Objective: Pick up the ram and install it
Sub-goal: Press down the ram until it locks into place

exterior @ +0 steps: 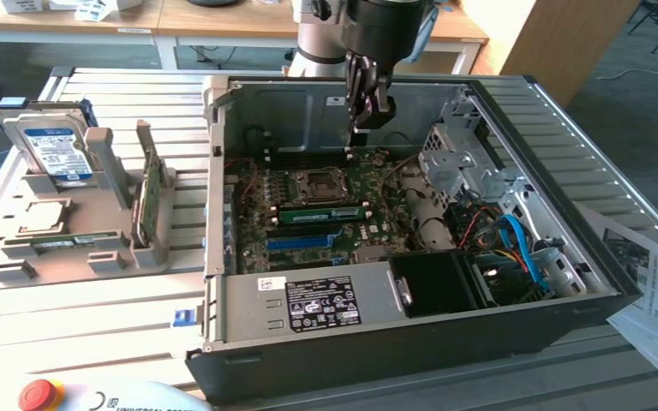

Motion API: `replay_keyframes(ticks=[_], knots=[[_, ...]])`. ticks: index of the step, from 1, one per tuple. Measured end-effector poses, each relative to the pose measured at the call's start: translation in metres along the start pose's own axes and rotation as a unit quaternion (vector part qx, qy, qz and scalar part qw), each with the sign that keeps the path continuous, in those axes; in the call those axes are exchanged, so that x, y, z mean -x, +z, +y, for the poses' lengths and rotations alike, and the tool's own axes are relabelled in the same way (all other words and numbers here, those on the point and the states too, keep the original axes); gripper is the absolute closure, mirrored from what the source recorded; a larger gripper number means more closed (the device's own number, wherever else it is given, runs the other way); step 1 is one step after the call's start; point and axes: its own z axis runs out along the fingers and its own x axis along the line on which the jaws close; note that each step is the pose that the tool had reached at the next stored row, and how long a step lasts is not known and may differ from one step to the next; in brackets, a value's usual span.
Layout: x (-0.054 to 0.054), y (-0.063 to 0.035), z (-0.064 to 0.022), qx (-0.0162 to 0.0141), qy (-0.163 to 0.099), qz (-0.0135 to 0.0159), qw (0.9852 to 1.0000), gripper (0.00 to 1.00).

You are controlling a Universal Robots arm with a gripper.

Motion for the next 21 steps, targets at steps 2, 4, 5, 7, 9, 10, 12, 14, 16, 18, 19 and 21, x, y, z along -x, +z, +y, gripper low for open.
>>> replay_keyframes(ticks=[2,4,5,7,9,10,12,14,16,18,19,21], knots=[[0.0000,0.0000,0.0000,0.0000,0.000,0.0000,1.0000,0.89],[-0.0001,0.0000,0.0000,-0.0012,0.000,-0.0016,1.0000,0.89],[-0.0001,0.0000,0.0000,-0.0029,0.000,-0.0048,1.0000,0.89],[0.0000,0.0000,0.0000,-0.0048,0.000,-0.0086,1.0000,0.89],[0.0000,0.0000,0.0000,-0.0048,0.000,-0.0086,1.0000,0.89],[0.0000,0.0000,0.0000,-0.0048,0.000,-0.0086,1.0000,0.89],[0.0000,0.0000,0.0000,-0.0048,0.000,-0.0086,1.0000,0.89],[0.0000,0.0001,0.0000,-0.0048,0.000,-0.0085,1.0000,0.89],[0.0000,0.0003,-0.0010,-0.0048,0.000,-0.0086,1.0000,0.89],[0.0000,0.0003,-0.0033,-0.0048,0.000,-0.0086,1.0000,0.89],[0.0001,0.0003,-0.0046,-0.0048,0.000,-0.0086,1.0000,0.89],[0.0002,0.0003,-0.0074,-0.0048,0.000,-0.0086,1.0000,0.89]])
